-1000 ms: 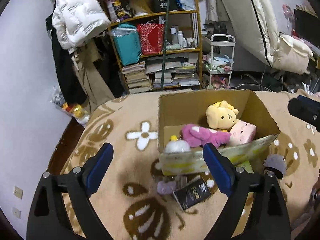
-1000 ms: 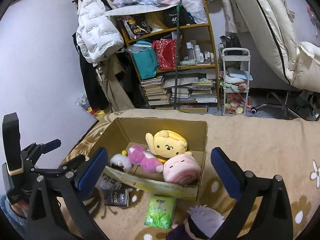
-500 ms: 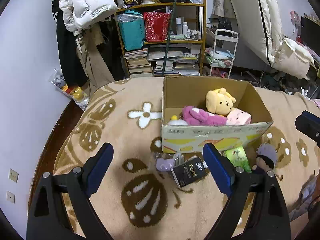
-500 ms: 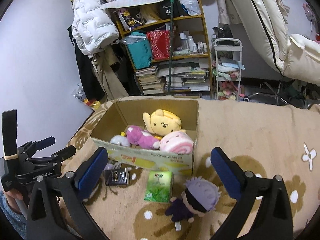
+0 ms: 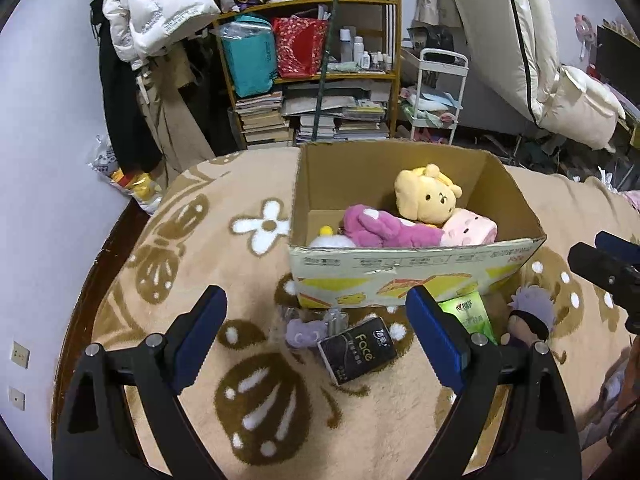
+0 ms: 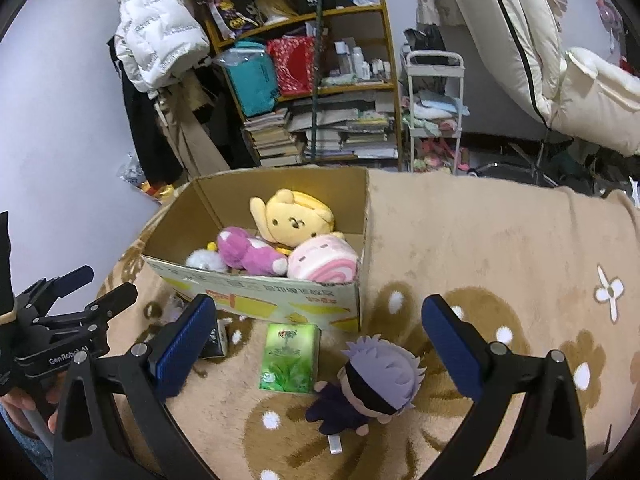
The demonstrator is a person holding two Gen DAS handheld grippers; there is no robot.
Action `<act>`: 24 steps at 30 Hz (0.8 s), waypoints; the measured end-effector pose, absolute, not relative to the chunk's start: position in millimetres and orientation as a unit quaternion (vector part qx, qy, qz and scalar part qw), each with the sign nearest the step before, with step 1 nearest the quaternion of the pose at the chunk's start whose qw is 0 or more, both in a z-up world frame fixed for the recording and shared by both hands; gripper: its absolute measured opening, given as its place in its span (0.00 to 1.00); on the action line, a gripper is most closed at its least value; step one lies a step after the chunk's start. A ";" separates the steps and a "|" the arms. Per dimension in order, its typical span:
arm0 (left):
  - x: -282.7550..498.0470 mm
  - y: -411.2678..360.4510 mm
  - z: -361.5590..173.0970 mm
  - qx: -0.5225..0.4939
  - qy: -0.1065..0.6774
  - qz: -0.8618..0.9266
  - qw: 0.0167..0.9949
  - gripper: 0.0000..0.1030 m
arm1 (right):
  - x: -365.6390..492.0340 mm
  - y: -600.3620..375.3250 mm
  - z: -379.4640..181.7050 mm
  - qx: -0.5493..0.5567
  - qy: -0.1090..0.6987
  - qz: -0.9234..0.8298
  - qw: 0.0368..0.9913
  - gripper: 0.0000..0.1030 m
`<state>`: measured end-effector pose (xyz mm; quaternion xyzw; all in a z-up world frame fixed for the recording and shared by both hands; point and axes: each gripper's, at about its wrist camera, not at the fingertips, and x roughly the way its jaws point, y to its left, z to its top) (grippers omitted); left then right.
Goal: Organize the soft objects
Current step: 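Lower both tools toward the black tissue pack and white-haired doll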
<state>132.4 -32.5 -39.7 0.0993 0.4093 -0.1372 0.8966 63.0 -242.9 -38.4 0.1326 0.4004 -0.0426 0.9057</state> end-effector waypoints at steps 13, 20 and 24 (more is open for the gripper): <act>154.7 -44.5 -84.9 0.080 0.455 -0.129 0.878 0.87 | 81.5 -254.5 -80.2 0.160 0.460 -0.070 0.871 1.00; 165.1 -49.1 -103.5 0.062 0.475 -0.152 0.865 0.87 | 88.5 -258.3 -105.0 0.164 0.499 -0.078 0.847 1.00; 169.9 -56.1 -111.1 0.081 0.479 -0.144 0.862 0.87 | 91.4 -263.0 -114.0 0.171 0.513 -0.082 0.837 1.00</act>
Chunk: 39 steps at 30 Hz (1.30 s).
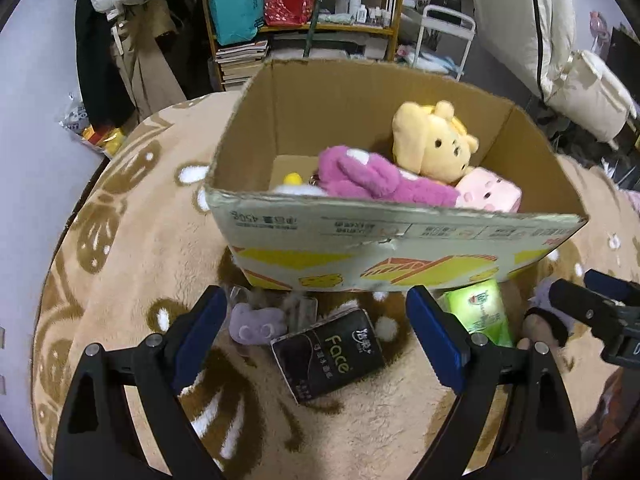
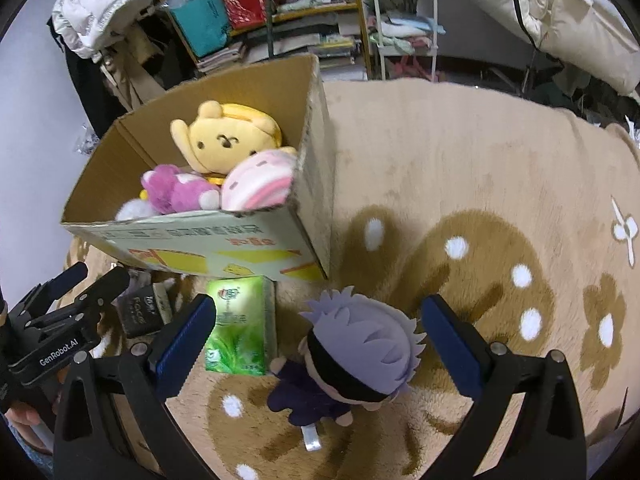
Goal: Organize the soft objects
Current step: 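Lower both tools toward the black tissue pack and white-haired doll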
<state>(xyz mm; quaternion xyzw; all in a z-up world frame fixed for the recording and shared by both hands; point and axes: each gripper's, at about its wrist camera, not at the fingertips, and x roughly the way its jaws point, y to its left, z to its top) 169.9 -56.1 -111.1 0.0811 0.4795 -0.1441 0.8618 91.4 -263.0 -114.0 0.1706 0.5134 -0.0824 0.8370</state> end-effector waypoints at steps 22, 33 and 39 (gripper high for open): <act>168.8 -76.7 -143.0 0.148 0.498 -0.114 0.847 0.87 | 98.0 -267.8 -134.3 0.171 0.546 -0.100 0.814 1.00; 176.5 -67.6 -152.9 0.143 0.515 -0.097 0.839 0.87 | 102.2 -264.7 -138.3 0.167 0.554 -0.101 0.809 1.00; 181.4 -59.1 -156.3 0.135 0.535 -0.096 0.828 0.87 | 101.8 -269.8 -139.0 0.178 0.558 -0.105 0.804 1.00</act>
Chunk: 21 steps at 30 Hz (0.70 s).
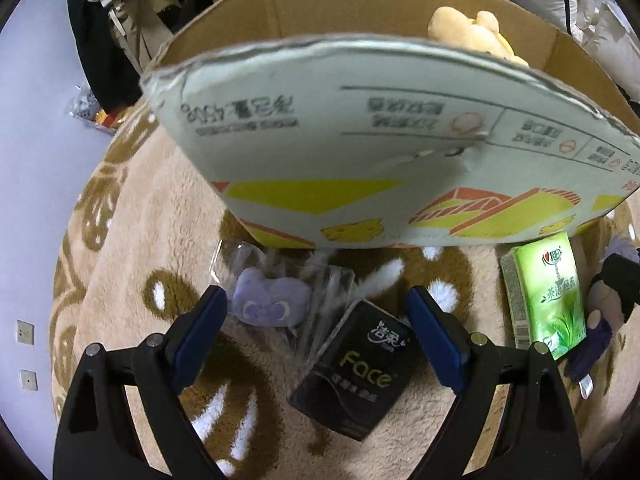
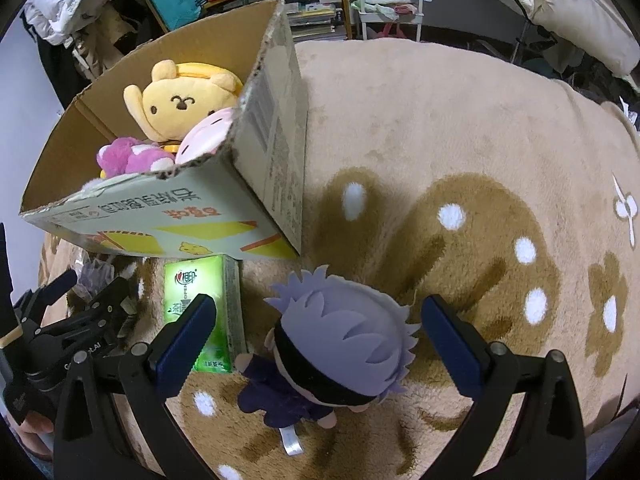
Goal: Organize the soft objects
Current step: 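Lower both tools toward the black tissue pack and white-haired doll, then grasp the black Face tissue pack with the left tool while the right tool grasps the white-haired doll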
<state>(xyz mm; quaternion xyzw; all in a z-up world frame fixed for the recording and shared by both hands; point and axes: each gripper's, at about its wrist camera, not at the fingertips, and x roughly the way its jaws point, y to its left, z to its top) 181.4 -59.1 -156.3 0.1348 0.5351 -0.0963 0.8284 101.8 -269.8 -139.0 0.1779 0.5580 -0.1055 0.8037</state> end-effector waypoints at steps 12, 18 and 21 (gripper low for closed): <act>181.9 -44.1 -156.1 0.102 0.560 -0.127 0.812 0.86 | 104.5 -280.0 -145.3 0.188 0.567 -0.106 0.795 0.95; 173.7 -43.6 -157.1 0.109 0.574 -0.138 0.799 0.86 | 106.6 -277.4 -148.5 0.184 0.574 -0.108 0.791 0.95; 170.8 -43.0 -162.2 0.111 0.583 -0.136 0.793 0.86 | 107.4 -275.5 -150.8 0.181 0.574 -0.110 0.791 0.95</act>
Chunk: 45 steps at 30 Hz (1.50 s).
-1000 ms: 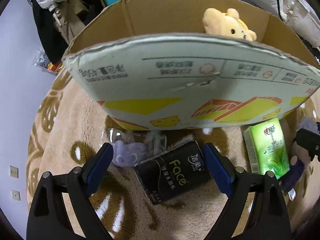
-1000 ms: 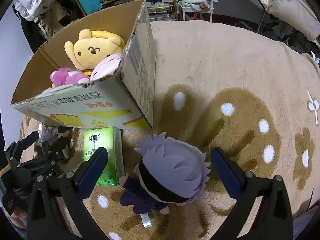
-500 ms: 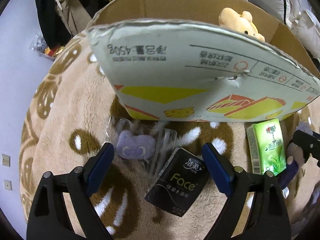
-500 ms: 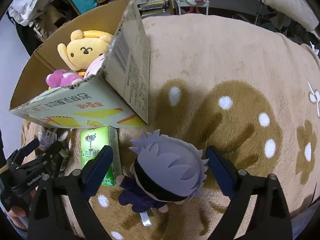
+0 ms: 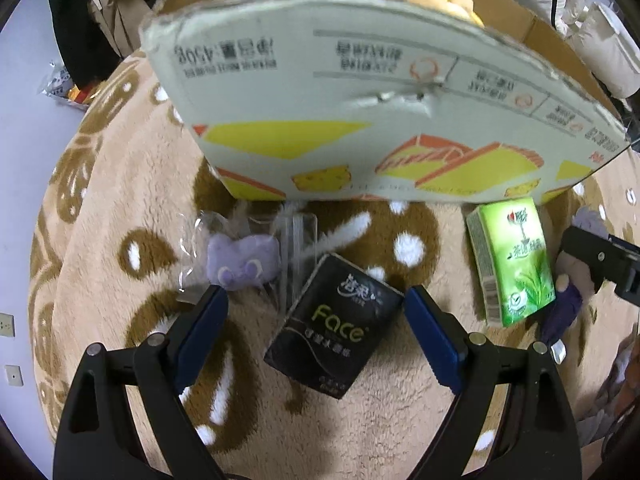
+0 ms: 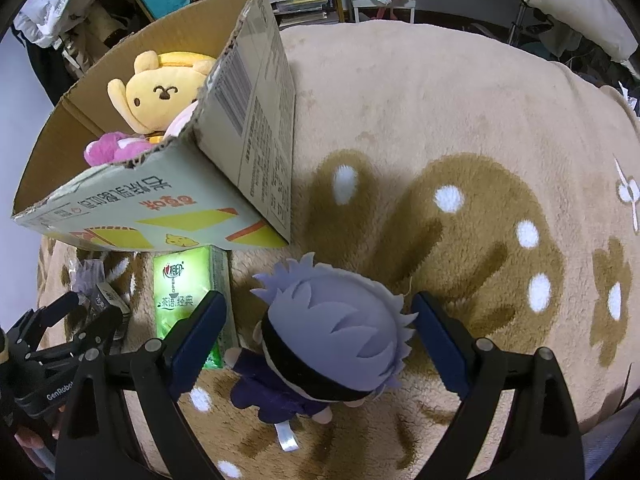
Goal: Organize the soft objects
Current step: 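Grasp the black Face tissue pack with the left tool while the right tool grasps the white-haired doll, then lift the tissue pack and doll with both tools over the box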
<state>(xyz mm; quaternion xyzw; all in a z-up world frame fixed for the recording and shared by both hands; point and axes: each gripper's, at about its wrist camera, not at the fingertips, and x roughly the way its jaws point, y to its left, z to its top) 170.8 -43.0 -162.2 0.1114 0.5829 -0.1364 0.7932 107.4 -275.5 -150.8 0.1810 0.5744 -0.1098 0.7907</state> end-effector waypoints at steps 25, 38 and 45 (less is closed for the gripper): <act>144.5 -45.8 -148.8 0.125 0.584 -0.126 0.792 0.58 | 96.3 -263.6 -142.8 0.143 0.556 -0.089 0.814 0.65; 111.4 -42.2 -91.0 0.141 0.502 -0.141 0.841 0.56 | 72.6 -251.8 -68.7 0.108 0.458 -0.083 0.878 0.65; 88.9 -41.2 -27.2 0.126 0.407 -0.189 0.885 0.56 | 52.5 -245.7 -14.4 0.091 0.387 -0.072 0.915 0.65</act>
